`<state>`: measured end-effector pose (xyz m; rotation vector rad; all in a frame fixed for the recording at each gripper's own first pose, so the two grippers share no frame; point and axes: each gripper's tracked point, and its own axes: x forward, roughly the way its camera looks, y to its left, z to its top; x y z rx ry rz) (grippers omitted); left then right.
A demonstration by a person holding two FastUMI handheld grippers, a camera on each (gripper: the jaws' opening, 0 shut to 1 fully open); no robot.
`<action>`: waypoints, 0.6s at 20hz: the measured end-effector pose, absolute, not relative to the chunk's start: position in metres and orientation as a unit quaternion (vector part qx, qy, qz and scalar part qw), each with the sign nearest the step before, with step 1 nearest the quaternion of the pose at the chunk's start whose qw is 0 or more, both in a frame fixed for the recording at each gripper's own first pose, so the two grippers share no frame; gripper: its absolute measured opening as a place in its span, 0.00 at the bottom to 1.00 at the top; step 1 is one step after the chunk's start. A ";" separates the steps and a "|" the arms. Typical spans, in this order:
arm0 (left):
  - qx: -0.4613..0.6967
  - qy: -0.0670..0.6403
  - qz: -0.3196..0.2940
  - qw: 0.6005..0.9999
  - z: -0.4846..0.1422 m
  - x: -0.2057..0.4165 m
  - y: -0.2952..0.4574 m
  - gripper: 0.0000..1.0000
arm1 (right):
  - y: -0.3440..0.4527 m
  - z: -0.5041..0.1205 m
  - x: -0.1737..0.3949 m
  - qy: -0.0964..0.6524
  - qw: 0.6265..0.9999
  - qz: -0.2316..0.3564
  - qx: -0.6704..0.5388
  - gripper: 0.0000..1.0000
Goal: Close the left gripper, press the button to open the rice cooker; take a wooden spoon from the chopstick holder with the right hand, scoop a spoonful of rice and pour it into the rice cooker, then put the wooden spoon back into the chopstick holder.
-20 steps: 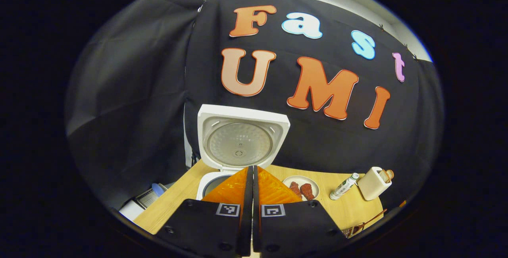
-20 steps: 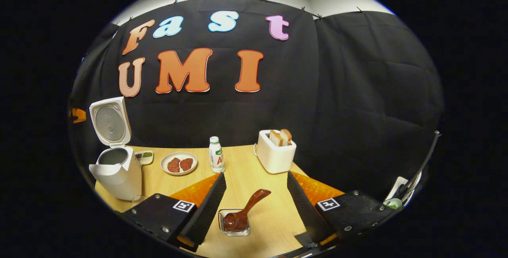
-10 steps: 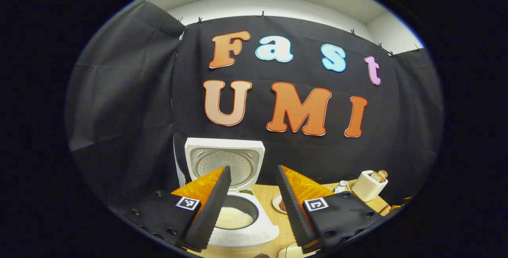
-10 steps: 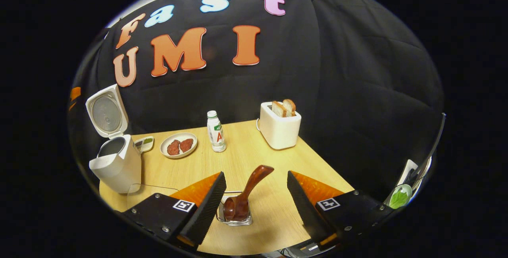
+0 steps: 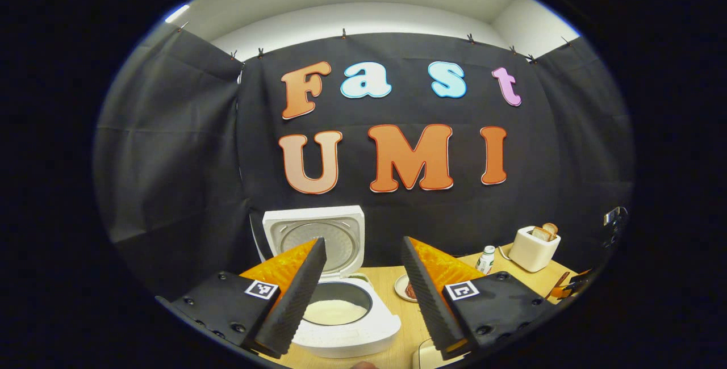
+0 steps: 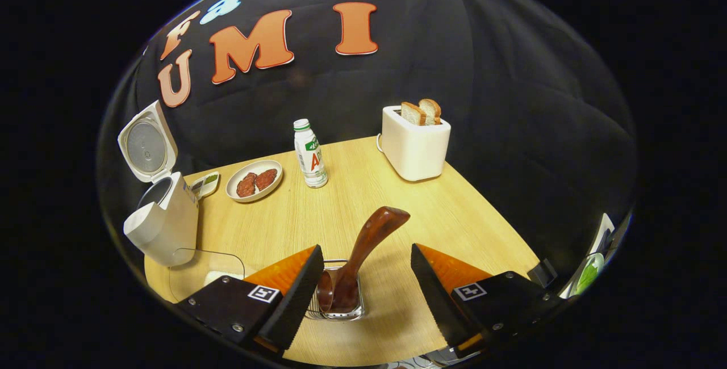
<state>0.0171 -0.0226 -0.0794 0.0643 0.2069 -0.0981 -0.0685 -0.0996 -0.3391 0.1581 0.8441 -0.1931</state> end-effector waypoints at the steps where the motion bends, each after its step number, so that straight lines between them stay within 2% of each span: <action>1: 0.037 0.103 -0.047 0.993 -0.078 0.015 -0.023 0.94 | -0.099 -0.344 -0.066 0.413 0.902 -0.092 0.084 0.95; 2: 0.039 0.102 -0.047 0.993 -0.077 0.013 -0.024 0.94 | -0.099 -0.350 -0.062 0.419 0.899 -0.092 0.092 0.93; 4: 0.046 0.103 -0.041 0.993 -0.077 0.009 -0.021 0.98 | -0.099 -0.360 -0.057 0.430 0.891 -0.095 0.110 0.85; 5: 0.049 0.104 -0.037 0.993 -0.078 0.007 -0.019 0.98 | -0.100 -0.363 -0.055 0.432 0.888 -0.097 0.119 0.78; 8: 0.050 0.108 -0.026 0.993 -0.081 0.003 -0.013 0.98 | -0.094 -0.376 -0.054 0.448 0.877 -0.095 0.143 0.67; 11: 0.050 0.108 -0.017 0.993 -0.080 0.001 -0.004 0.98 | -0.089 -0.379 -0.052 0.448 0.872 -0.094 0.173 0.47; 12: 0.048 0.110 -0.016 0.993 -0.082 0.001 -0.003 0.98 | -0.087 -0.379 -0.052 0.446 0.870 -0.095 0.187 0.44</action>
